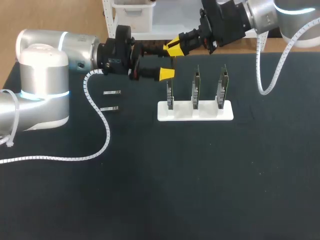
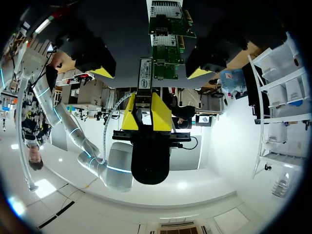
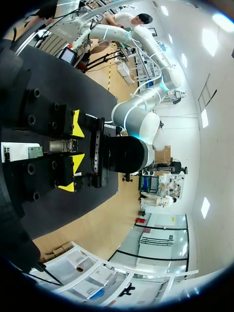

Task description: Pick up the optical module with the left hand, and insert it into the network port with the right hand.

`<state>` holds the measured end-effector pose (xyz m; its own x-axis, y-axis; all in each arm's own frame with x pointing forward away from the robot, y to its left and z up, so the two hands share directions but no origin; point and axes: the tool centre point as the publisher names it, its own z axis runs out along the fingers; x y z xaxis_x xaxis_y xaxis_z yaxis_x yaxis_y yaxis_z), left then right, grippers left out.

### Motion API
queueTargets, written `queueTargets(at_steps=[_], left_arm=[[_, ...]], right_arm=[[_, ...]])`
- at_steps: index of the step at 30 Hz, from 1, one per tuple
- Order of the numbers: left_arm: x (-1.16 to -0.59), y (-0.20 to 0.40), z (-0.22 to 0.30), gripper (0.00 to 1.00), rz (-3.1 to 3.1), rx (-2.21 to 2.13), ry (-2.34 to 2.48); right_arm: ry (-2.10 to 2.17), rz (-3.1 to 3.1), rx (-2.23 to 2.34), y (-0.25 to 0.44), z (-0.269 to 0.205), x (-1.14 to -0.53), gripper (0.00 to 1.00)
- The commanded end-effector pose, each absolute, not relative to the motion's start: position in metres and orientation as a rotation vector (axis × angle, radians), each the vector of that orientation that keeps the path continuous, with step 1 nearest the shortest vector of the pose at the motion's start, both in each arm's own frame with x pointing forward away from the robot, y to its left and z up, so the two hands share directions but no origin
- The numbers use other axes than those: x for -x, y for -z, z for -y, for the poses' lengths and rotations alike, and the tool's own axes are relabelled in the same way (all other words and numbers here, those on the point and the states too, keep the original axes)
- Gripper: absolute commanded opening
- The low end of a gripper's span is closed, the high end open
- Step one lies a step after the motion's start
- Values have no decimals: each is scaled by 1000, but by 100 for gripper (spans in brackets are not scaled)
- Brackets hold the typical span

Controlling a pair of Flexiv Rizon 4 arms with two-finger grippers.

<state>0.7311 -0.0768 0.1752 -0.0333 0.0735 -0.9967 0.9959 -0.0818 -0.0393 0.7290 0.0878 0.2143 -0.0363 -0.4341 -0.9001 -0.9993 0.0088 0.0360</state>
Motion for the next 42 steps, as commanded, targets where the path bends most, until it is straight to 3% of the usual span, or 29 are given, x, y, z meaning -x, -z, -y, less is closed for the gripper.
queueTargets(at_steps=[1, 11, 30, 42], left_arm=[[-732, -175, 77, 100, -1250, -1309, 1264], [-762, -190, 55, 100, -1513, -1393, 1131], [-737, -191, 5, 100, -1586, -1510, 1025], [-741, -195, 2, 100, -1651, -1643, 992]], right_arm=[[-988, -1562, 1512, -214, -88, -728, 0], [-988, -1562, 1512, -214, -88, -728, 0], [-988, -1562, 1512, -214, -88, -728, 0], [-988, -1562, 1512, -214, -88, -728, 0]])
